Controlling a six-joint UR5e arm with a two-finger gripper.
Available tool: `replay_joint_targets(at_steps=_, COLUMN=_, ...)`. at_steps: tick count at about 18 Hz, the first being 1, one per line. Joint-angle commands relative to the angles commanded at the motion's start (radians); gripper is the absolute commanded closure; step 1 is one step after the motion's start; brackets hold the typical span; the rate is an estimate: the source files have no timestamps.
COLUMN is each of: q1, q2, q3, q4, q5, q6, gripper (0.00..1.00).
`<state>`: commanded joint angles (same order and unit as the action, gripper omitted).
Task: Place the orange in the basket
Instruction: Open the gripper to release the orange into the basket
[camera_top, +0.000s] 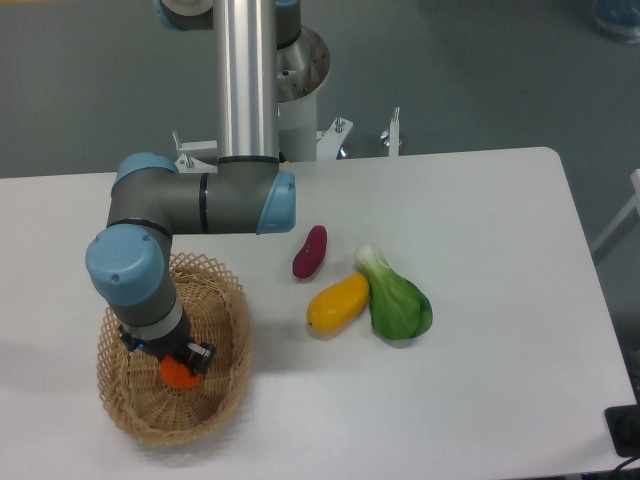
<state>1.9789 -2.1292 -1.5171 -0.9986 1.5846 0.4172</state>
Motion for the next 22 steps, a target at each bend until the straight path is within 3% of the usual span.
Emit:
replay_joint_targets(at_steps=5, q1=-0.003, q2=0.0, q3=-0.003, q4=0.003, q5=0.0, q6=0.0, gripper=0.43)
replay_joint_targets(at_steps=12, q1=-0.002, q2=0.015, q3=0.006, q4=0.008, q5=0.0, q6=0.009, gripper=0.0)
replay_joint_targets(at_steps=16, q1=-0.002, q2=0.034, q3=0.012, q4=0.008, q5=0.003, q6=0.015, gripper=0.0)
replay_joint_targets(at_steps=22, q1=0.024, q2=0.106, q3=0.003, q4=0.006, q5=0.003, q6=0.101, gripper=0.0)
